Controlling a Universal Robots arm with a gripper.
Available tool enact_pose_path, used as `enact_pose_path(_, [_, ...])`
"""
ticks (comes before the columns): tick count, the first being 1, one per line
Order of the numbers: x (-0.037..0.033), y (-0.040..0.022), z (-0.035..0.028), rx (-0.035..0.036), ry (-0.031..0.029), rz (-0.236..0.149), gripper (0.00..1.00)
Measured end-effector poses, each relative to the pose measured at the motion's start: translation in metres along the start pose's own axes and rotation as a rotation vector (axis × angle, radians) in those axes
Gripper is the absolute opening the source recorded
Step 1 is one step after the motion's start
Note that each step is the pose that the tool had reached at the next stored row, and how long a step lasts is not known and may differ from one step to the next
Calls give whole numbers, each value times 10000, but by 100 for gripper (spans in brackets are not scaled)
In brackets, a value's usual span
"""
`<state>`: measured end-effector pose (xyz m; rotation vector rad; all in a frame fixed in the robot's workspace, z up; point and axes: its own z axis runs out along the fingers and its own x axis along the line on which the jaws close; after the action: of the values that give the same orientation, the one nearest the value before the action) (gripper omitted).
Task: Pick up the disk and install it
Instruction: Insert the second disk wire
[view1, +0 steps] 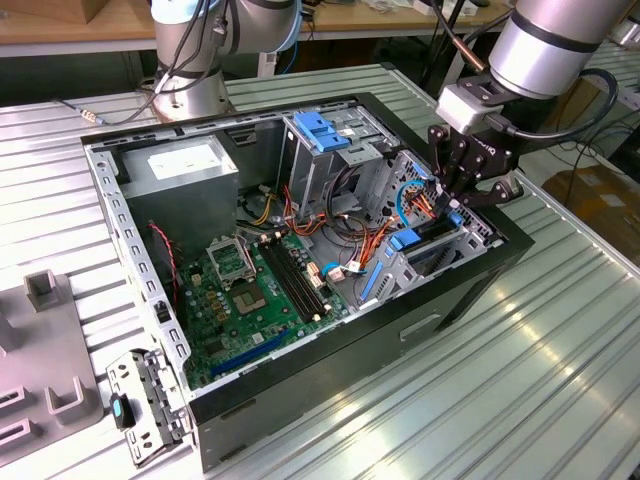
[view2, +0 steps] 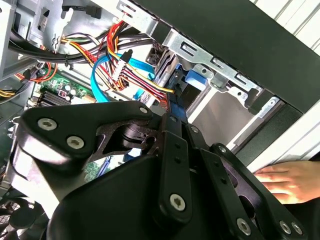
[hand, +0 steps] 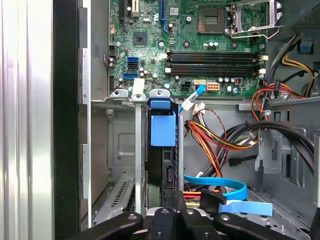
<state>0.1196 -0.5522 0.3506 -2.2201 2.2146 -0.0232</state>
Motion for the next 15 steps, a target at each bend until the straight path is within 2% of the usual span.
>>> enact_pose_path(5, [0,0,-4,0,2,1,11])
enact_pose_path(15, [0,-1,-63,0,0,0,11])
